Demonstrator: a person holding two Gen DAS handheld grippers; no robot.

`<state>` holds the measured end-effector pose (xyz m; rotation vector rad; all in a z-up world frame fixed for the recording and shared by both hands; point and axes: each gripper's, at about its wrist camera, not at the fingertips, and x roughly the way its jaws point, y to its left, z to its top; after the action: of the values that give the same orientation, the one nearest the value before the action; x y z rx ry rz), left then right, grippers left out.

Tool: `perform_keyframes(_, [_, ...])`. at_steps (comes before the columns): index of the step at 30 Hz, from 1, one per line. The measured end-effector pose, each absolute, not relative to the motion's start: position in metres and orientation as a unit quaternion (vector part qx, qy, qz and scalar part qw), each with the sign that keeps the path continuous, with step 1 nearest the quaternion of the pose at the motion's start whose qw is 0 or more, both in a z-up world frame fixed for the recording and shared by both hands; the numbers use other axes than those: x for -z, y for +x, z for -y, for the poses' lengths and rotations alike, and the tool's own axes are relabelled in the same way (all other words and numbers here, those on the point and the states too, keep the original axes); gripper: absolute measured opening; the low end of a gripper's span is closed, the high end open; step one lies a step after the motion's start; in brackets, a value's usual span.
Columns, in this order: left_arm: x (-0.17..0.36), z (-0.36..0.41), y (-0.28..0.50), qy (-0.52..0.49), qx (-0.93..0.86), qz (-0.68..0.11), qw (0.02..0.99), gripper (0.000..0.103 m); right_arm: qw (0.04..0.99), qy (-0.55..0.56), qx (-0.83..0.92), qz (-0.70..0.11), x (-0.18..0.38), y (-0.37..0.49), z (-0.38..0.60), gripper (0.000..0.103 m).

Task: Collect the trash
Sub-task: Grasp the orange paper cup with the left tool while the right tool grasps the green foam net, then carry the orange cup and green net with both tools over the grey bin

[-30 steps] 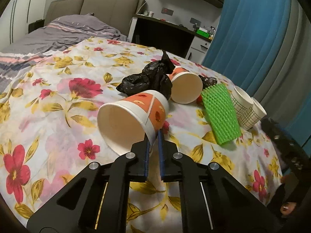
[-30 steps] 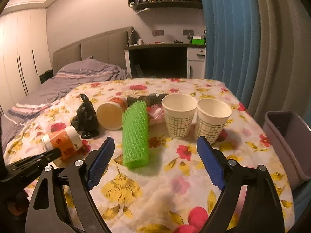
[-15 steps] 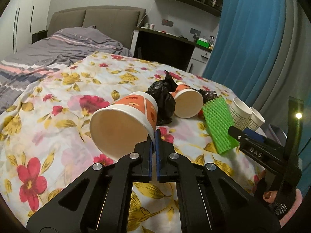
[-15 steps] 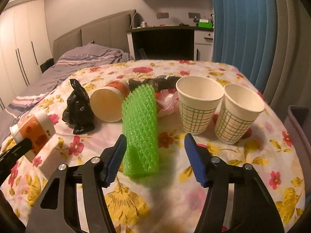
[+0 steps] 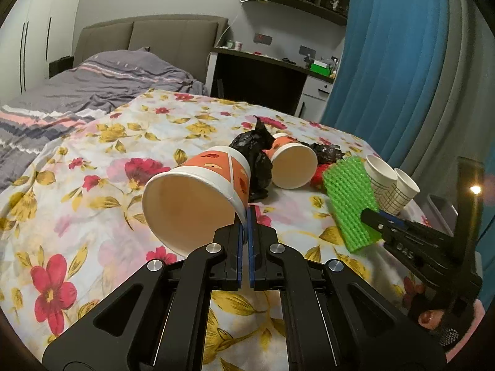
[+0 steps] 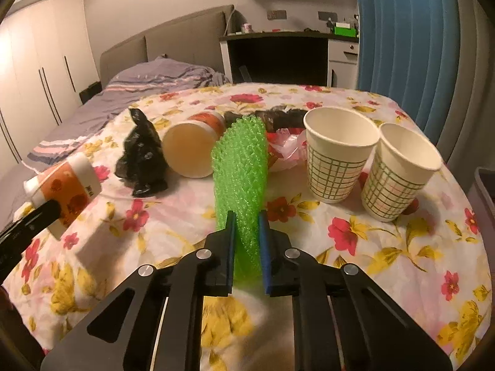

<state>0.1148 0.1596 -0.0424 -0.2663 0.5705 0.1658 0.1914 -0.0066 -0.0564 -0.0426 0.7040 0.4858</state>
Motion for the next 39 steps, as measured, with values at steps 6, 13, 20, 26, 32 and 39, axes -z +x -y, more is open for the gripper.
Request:
perform_keyframes(6, [0.033,-0.144,0.106,-0.121,-0.072,-0.272,0.952,0.002,0.922,-0.017,-0.236,-0.306,0.034,0.16,0.028,0.015])
perform_keyframes(13, [0.02,-0.115,0.099,-0.109,-0.049,-0.263,0.957,0.002,0.937,-0.011,-0.222,-0.27,0.01,0.13,0.061,0.015])
perform_keyframes(20, [0.003,-0.075,0.095,-0.089,-0.016,-0.25,0.964,0.002,0.95,0.002,-0.199,-0.239,-0.009,0.109,0.102,0.015])
perform_keyframes(26, [-0.01,-0.036,0.097,-0.066,0.017,-0.241,0.968,0.002,0.96,0.011,-0.175,-0.218,-0.018,0.097,0.132,0.015])
perform_keyframes(32, [-0.02,0.004,0.106,-0.041,0.056,-0.235,0.97,0.002,0.967,0.023,-0.148,-0.204,-0.023,0.09,0.165,0.015])
perform_keyframes(39, [-0.028,0.054,0.121,-0.024,0.109,-0.231,0.967,0.002,0.974,0.027,-0.11,-0.194,-0.026,0.091,0.2,0.015])
